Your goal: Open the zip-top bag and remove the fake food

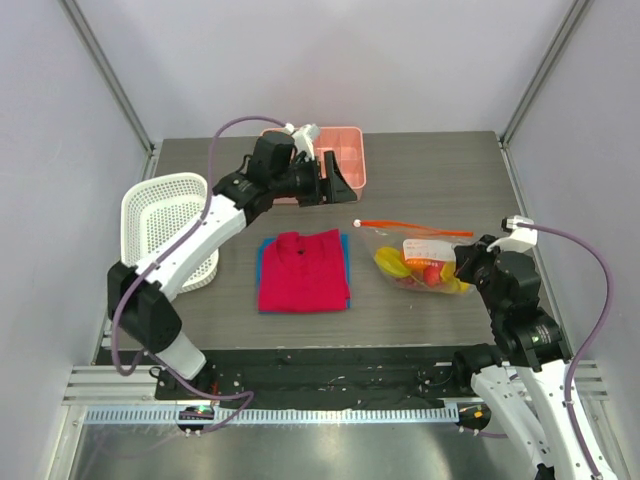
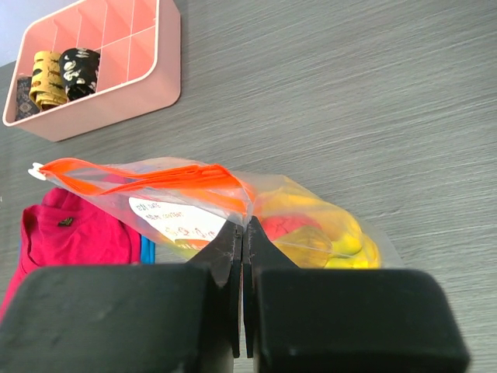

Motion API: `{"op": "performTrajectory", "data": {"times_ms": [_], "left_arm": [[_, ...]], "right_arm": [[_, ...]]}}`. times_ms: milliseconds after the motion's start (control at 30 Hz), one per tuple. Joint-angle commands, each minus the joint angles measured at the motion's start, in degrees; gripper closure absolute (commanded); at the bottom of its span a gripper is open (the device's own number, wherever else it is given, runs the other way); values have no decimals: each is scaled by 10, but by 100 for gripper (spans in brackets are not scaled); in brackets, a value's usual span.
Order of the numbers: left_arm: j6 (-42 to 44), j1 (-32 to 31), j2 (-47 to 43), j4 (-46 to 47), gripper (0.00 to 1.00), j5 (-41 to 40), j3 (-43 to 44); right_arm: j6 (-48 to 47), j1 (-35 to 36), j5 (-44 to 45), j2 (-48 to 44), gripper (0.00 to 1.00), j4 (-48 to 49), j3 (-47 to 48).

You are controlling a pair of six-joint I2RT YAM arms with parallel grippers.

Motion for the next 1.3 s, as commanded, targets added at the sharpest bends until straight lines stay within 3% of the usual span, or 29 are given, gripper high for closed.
{"op": "performTrajectory", "data": {"times_ms": [0,67,100,200,333,367,500,833,1133,1200,1267], "left_arm": [[-361,-26,-64,54,25,-35,-40],[-461,-59,-67,66,25,-37,-65],[-558,-71,-66,81,25,-26,-72],[-675,-122,-58,82,24,-37,-76],[-728,-164,0,-51,30,-58,3],[-731,-171,12,-68,37,-60,18],[-740,-193,50,-100,39,-108,79],[-778,-202,93,-74,57,-140,81],[-788,-202,154,-60,61,-149,123],[-788,-201,166,-53,67,-152,133],[-744,-195,187,-30,84,-142,159]], "right_arm": [[-19,-2,-6,-4,99,18,28],[-15,-2,-3,-9,99,10,26],[-15,-2,-3,-12,99,9,24],[-17,-2,-5,-13,99,11,28],[-20,-2,-4,-17,99,10,32],[-20,-2,-5,-19,99,9,32],[-22,-1,-7,-38,99,9,29],[-21,-2,-20,-46,99,15,25],[-24,-2,-42,-39,99,16,24],[-24,-1,-46,-38,98,16,25],[-22,-2,-53,-36,99,14,29]]}}
